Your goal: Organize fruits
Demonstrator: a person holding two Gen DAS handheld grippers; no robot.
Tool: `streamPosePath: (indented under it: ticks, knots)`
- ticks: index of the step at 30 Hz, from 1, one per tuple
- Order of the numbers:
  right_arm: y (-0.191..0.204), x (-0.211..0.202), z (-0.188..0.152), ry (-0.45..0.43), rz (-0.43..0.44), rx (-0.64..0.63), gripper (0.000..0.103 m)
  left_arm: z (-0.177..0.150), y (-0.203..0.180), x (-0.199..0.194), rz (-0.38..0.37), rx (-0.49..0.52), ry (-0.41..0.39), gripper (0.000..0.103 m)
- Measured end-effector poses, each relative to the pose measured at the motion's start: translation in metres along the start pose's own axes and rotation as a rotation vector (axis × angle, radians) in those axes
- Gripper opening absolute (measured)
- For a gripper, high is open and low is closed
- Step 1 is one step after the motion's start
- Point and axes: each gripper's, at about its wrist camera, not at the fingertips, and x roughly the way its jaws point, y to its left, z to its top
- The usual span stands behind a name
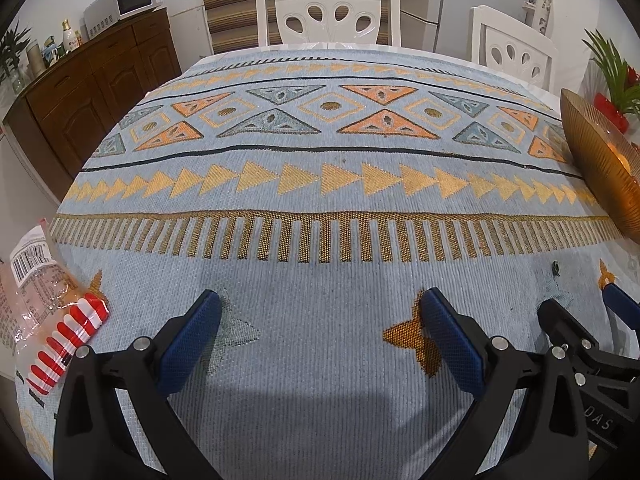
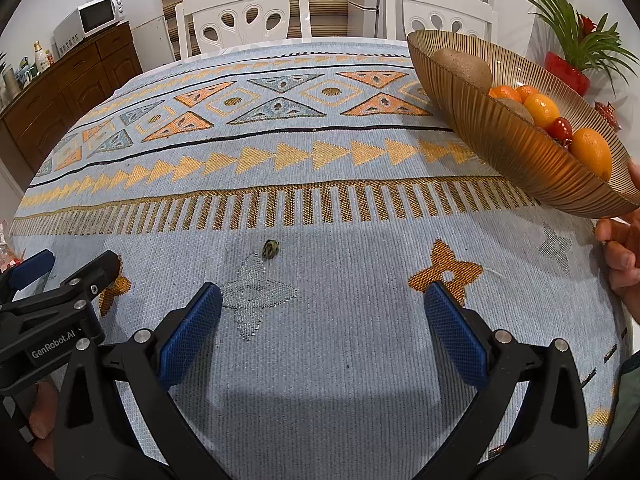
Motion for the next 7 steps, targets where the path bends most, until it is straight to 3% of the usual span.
streamPosePath:
  ticks: [7]
  knots:
    - [-0.0002, 0.0004, 0.0002, 0.0, 0.0, 0.0, 0.1, -0.0002, 0.0014, -0.0002, -0.004, -0.003, -0.001, 0.098]
